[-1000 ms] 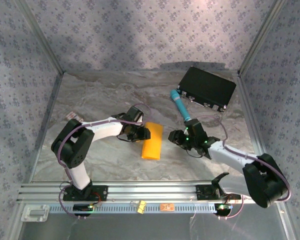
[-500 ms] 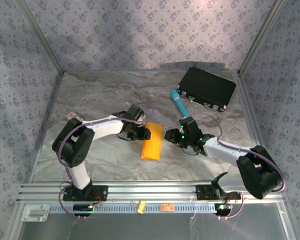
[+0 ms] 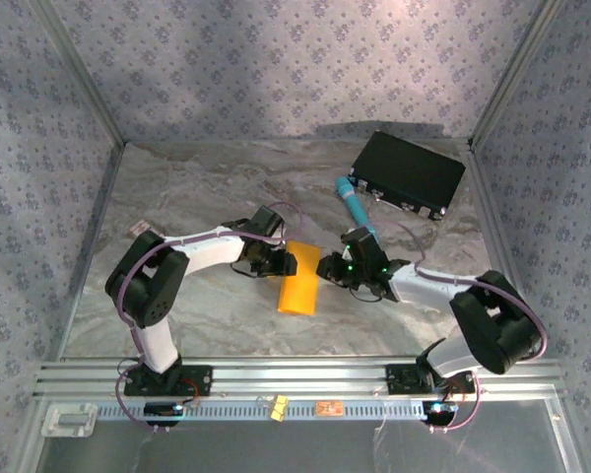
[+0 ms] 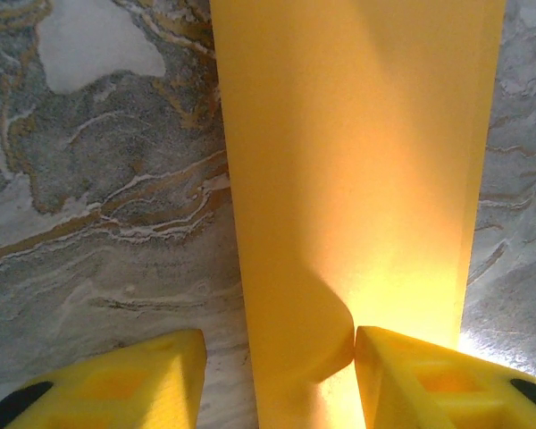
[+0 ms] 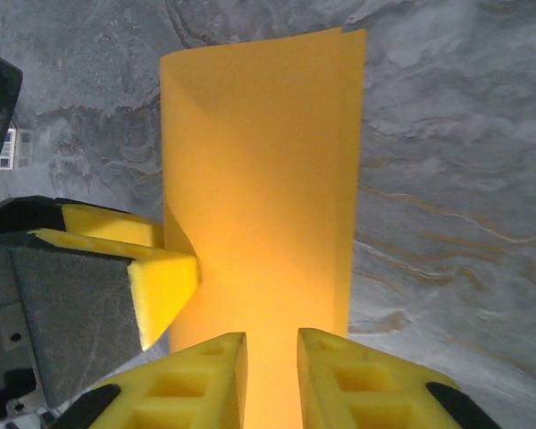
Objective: Fold a paper plane with a square sheet of paper (pick it up from the middle)
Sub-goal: Hold the square sheet of paper at the center of the table.
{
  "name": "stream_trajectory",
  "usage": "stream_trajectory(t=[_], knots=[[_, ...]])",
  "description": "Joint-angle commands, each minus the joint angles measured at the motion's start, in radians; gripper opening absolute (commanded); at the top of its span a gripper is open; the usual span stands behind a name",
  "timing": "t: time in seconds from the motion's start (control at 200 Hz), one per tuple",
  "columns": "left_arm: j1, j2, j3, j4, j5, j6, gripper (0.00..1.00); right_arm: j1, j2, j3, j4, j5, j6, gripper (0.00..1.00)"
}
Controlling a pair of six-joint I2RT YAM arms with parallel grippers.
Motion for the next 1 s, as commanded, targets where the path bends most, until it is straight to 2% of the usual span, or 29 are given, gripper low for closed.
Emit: stream_trajectory(t=[0.0,0.275,0.42,0.655,0.999], knots=[[0.002,0.022,0.013,-0.029,0.003,0.026,0.48,0.014,0.045,0.046,0.038,-0.018,-0.005,0.2],[-0.004,0.026,0.014,-0.026,0.004,0.016,0.49,0.038,0.165,0.09,0.057,-0.052,-0.011,0.15],[-0.008,0.026,0.012,-0.026,0.001,0.009,0.49,0.041,0.213,0.101,-0.014,-0.031,-0.02,0.12],[-0.016,-0.015,0.007,-0.013,0.019,-0.04,0.52,0.034,0.206,0.087,-0.107,-0.041,-0.114,0.09],[-0.018,-0.072,-0.044,0.1,0.112,-0.169,0.54,-0.047,0.168,0.092,-0.173,-0.163,-0.25,0.09]])
